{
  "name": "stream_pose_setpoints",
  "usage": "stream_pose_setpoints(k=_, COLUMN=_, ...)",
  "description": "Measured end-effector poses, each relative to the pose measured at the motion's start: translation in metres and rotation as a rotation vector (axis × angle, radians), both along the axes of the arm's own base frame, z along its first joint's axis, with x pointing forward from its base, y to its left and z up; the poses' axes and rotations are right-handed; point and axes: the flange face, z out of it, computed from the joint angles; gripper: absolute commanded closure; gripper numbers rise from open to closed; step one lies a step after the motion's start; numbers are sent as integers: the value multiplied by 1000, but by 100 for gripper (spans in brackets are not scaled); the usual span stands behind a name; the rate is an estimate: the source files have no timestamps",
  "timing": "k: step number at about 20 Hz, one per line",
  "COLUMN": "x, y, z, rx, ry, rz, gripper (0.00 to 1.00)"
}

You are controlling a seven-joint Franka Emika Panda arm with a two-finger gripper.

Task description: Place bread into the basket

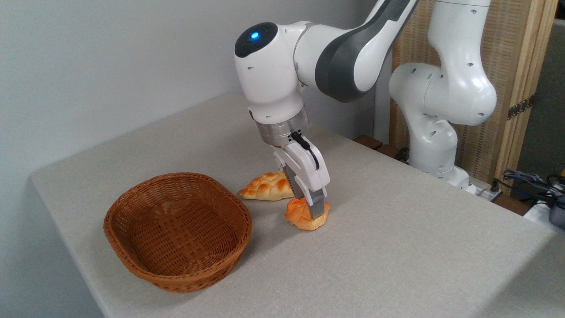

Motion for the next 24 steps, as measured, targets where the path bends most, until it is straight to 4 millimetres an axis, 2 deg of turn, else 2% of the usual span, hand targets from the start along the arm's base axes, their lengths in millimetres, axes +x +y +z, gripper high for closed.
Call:
stream_pose_setpoints(k=11, x=0, y=0, z=0, rx=-4, ry=0, rz=-19, gripper=72)
stream_pose_setpoints(k=13, x=2, y=0, z=5, rx=-4, ry=-10, rz=-19, gripper=71)
stream_pose_setpoints(k=15, x=9, y=-2, z=28, rx=-5, ry=-13, rz=-25, gripper=71)
stream_pose_setpoints(k=17, x=21, y=-6, z=70, rx=-7, ry=-23, rz=-36, gripper=71)
stream_pose_setpoints(k=20, x=54, y=-11, z=133, rx=-10, ry=-114, rz=-46, gripper=68)
stream_pose_setpoints(k=22, x=79, y=-13, z=145, rx=-11, ry=-159, rz=-48, gripper=67)
stream_pose_setpoints(k=24, x=109, y=-20, z=132, rx=-13, ry=-223, rz=-55, gripper=62)
